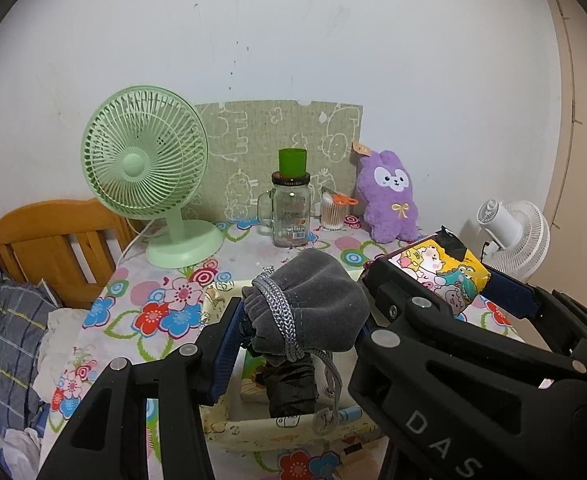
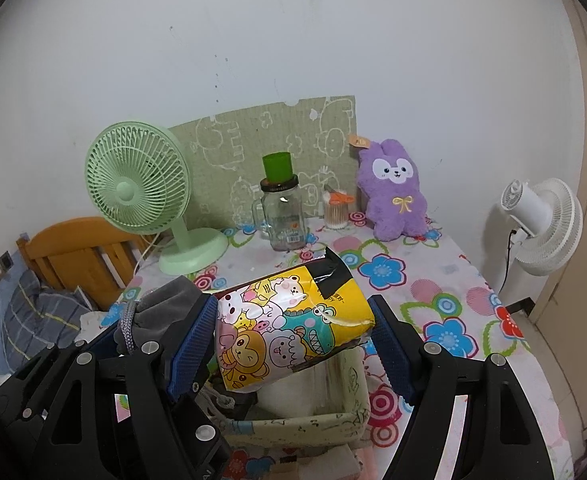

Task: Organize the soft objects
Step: 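Carry beanie with left gripper while right gripper carries tissue pack over the box, then release beanie into box with left gripper while right gripper drops tissue pack in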

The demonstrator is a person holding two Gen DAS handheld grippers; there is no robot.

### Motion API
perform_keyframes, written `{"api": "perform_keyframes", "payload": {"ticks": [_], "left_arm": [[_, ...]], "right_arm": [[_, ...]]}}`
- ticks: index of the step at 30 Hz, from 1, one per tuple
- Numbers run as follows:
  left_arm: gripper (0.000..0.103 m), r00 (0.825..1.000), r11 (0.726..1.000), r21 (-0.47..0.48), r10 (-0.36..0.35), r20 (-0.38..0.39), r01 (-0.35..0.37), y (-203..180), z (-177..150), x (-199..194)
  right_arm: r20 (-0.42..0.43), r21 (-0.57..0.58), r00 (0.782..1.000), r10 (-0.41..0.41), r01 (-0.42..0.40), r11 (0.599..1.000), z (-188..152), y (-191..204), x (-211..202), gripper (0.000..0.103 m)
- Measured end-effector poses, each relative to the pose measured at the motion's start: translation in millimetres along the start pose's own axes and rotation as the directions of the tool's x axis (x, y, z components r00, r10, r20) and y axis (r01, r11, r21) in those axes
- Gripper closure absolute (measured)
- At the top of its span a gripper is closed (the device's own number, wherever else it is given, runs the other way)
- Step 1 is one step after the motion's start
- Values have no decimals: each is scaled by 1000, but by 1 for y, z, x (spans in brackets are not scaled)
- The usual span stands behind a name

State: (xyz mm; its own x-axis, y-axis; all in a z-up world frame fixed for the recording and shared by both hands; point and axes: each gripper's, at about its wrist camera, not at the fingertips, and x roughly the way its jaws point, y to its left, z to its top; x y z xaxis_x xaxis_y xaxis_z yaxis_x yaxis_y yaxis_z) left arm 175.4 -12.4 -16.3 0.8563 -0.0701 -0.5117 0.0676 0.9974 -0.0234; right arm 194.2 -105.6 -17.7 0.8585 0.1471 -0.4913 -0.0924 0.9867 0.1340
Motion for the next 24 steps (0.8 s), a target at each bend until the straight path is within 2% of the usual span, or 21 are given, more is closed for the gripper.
{"api": "perform_keyframes", "payload": {"ticks": [12,19,24], "left_arm": [[45,997,1000,-5,-26,-77,26,1,-10,34],[20,991,999,-32,-18,-131,14,11,-16,50],[15,990,999,-37,3,-138,-9,17,-16,50]], "right_arm": [[-60,-9,998,-7,7,1000,-9,-5,33,25],[-93,-6,996,-7,6,1000,-15,-6,50,25],[-99,-16,995,11,-13,1000,-16,-1,57,25]]}}
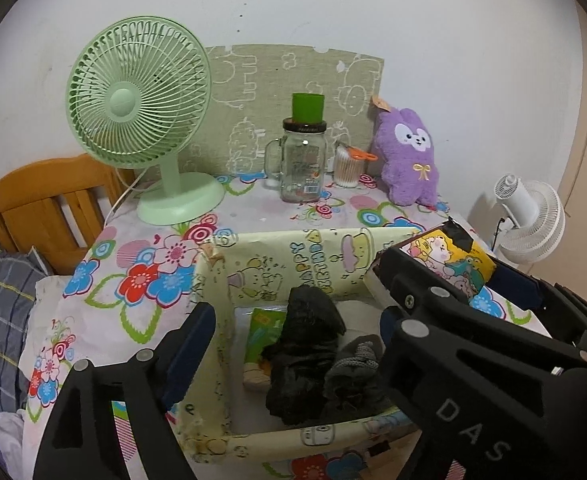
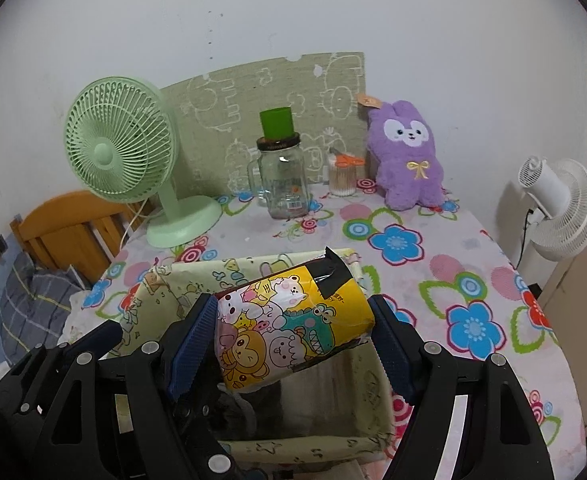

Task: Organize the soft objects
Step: 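Release beanie into box with left gripper while right gripper drops tissue pack in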

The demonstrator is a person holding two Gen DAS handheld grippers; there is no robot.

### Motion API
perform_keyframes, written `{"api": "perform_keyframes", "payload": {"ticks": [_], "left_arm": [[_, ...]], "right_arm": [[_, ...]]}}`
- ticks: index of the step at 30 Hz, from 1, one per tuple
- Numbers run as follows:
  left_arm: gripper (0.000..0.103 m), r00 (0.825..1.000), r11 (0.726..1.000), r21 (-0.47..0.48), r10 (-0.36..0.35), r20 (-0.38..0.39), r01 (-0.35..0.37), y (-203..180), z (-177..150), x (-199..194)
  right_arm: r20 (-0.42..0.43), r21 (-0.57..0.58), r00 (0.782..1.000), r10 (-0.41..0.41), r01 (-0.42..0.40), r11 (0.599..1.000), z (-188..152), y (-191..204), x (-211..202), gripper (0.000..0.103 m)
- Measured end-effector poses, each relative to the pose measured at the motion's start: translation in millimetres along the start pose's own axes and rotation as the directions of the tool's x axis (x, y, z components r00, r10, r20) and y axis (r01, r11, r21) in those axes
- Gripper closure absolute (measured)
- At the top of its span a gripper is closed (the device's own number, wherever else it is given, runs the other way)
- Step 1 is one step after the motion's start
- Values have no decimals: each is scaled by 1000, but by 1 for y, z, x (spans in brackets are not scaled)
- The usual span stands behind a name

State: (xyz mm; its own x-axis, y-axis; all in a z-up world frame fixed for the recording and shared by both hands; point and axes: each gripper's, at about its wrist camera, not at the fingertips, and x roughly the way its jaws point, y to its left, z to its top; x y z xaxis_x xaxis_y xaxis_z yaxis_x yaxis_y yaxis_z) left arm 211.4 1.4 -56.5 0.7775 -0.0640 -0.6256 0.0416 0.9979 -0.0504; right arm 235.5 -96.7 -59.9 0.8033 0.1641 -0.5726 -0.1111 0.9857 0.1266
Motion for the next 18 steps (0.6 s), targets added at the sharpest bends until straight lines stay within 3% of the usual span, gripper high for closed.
{"api": "perform_keyframes", "payload": {"ticks": [18], "left_arm": [[11,999,999,-8,42,-15,-42,7,-1,13]], "right_arm": [[-13,-47,1000,24,-24,999,1,12,27,19]]}}
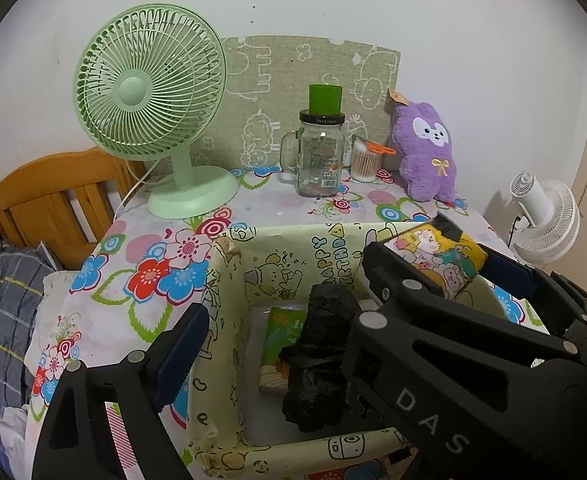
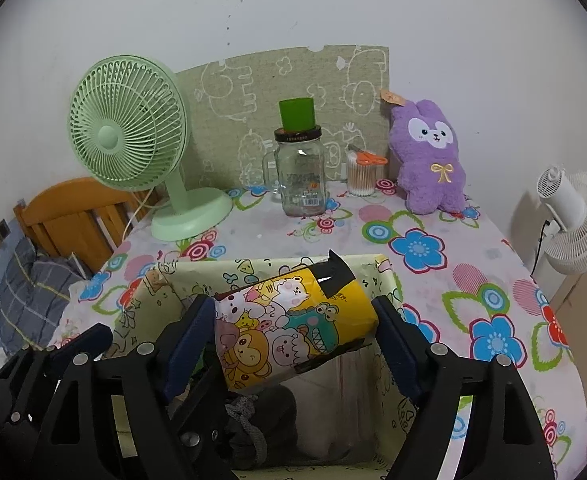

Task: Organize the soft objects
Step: 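Release beanie into box with left gripper while right gripper drops tissue pack in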

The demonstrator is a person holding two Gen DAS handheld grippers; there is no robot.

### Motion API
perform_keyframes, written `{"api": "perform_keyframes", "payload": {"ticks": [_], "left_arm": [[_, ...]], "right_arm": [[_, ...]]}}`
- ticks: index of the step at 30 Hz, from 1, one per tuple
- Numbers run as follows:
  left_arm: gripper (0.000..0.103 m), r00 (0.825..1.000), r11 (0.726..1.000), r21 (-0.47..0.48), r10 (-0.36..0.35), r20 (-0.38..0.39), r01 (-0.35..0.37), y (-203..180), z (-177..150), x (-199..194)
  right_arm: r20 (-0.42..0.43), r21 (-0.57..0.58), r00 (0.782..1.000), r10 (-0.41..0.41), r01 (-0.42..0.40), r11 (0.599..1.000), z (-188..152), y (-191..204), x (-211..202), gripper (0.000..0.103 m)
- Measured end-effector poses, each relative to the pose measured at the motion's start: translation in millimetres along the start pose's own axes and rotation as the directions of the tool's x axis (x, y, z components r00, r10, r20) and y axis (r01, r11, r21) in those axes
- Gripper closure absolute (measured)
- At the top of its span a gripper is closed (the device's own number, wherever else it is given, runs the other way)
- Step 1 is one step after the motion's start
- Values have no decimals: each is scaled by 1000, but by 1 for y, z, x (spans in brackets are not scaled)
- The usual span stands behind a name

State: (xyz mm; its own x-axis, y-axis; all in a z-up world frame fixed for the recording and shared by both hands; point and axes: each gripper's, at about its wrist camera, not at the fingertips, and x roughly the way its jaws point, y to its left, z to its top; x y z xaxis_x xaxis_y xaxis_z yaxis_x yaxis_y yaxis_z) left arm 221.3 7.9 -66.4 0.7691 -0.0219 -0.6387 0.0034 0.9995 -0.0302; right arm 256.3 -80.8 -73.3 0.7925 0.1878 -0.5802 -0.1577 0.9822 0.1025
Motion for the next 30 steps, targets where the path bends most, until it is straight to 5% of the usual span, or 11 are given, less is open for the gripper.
{"api": "perform_keyframes", "payload": {"ticks": [4,30], "left_arm": [[11,1000,1000,1,0,0,0,-1,0,0],[5,997,999,36,-12,73,9,-20,-5,-54]], "right_arm": [[-1,-2,1000,-3,3,1000,0,0,-2,6],[66,15,998,-15,14,1000,-5,-7,-68,5]]}}
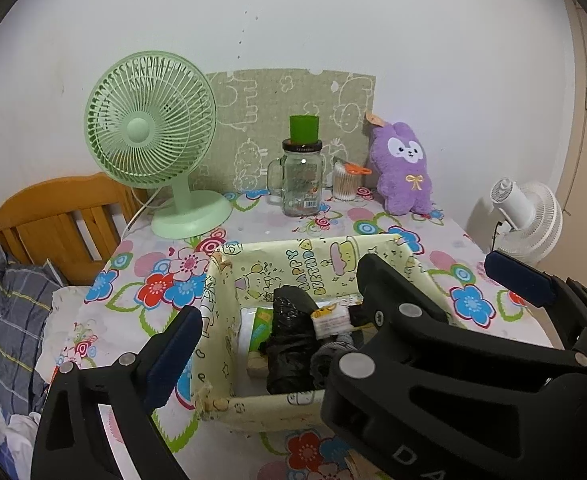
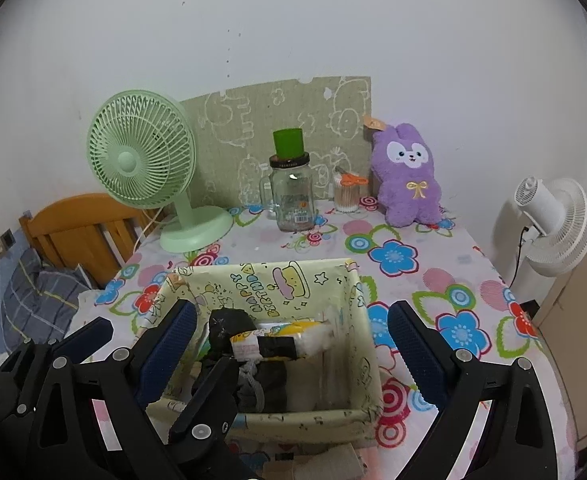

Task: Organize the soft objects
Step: 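Release beanie into box with left gripper while right gripper drops tissue pack in, then withdraw both grippers from the box toward the white wrapped roll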

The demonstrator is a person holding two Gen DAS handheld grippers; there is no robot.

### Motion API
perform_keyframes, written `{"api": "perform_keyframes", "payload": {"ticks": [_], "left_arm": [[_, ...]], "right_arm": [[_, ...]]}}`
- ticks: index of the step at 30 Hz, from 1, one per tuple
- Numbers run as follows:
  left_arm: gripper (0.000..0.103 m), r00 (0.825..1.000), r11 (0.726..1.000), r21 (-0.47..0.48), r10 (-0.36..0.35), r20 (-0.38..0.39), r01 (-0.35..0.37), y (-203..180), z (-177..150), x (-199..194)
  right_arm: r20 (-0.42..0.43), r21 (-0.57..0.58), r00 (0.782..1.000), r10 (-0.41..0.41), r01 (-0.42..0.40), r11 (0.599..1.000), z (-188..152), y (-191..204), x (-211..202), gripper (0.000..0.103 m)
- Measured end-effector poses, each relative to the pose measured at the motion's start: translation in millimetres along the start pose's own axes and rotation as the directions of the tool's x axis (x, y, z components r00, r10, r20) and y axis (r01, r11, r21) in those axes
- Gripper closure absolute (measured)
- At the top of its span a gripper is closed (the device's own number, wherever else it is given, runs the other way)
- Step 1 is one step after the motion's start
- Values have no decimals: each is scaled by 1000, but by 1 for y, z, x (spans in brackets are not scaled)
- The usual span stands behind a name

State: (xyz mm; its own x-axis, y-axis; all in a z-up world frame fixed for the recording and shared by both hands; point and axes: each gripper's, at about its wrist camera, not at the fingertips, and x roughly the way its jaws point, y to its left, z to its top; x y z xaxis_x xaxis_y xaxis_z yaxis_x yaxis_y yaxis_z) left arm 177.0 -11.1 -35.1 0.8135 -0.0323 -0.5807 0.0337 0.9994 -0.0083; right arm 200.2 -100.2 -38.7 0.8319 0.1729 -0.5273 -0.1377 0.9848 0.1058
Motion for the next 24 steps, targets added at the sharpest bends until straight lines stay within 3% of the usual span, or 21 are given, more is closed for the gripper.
{"api": "perform_keyframes", "payload": {"ticks": [24], "left_arm": [[5,995,1000,20,-18,95,16,-19,-16,-73]], "right_arm": [[83,-3,997,-9,9,1000,-14,-4,-87,5]]}}
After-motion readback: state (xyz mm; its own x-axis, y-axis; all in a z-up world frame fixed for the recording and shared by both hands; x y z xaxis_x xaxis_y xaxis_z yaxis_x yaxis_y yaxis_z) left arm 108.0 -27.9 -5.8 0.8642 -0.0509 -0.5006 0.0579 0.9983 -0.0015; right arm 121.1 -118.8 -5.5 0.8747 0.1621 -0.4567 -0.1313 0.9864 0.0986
